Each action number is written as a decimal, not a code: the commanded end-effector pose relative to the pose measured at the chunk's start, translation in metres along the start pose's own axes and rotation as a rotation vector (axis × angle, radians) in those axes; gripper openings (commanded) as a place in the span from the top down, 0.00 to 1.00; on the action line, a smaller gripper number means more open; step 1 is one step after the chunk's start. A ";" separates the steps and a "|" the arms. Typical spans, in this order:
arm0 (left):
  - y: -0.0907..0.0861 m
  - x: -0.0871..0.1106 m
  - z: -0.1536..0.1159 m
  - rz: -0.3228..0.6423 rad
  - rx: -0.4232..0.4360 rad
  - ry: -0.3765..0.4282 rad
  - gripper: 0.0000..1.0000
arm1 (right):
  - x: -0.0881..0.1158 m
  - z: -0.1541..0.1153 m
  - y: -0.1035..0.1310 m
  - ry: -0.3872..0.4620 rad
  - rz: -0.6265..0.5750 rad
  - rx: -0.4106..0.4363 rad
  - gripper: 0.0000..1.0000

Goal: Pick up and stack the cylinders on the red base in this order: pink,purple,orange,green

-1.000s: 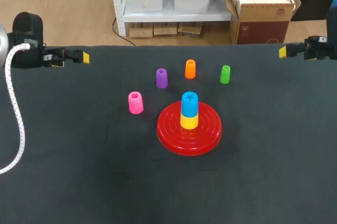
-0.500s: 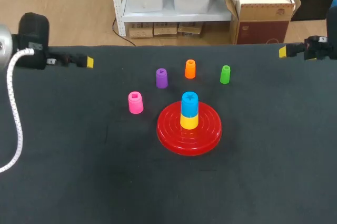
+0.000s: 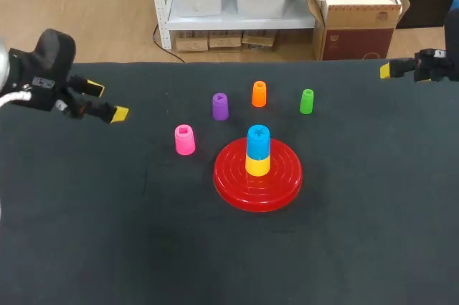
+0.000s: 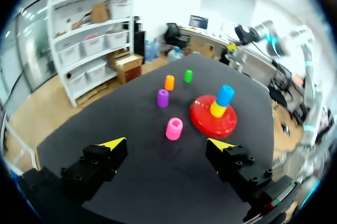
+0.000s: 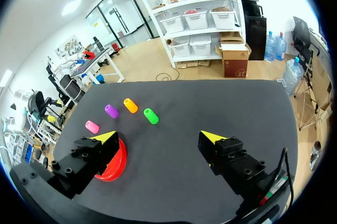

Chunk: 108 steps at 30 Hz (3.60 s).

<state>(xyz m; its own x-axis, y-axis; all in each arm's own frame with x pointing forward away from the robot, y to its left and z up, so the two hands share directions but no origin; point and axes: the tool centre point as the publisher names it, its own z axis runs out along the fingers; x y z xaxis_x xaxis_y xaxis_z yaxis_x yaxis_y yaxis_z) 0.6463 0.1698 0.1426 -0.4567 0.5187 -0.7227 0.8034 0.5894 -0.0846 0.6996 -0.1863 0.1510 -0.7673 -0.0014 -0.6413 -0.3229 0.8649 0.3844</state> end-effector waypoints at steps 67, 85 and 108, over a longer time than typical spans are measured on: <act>-0.016 -0.004 -0.012 0.106 0.185 -0.003 0.00 | -0.036 0.178 0.214 0.707 -1.030 -0.278 0.00; -0.016 -0.004 -0.012 0.106 0.185 -0.003 0.00 | 0.042 0.229 0.277 0.911 -1.327 -0.243 0.00; -0.016 -0.004 -0.012 0.106 0.185 -0.003 0.00 | 0.080 0.244 0.292 0.916 -1.323 -0.275 0.00</act>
<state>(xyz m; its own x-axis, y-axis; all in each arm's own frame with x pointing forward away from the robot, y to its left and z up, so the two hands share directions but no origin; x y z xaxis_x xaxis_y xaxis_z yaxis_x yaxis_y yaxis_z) 0.6304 0.1645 0.1561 -0.3676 0.5713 -0.7338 0.9025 0.4094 -0.1334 0.6849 0.1946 0.0528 0.0919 -0.9952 -0.0324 -0.9900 -0.0948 0.1047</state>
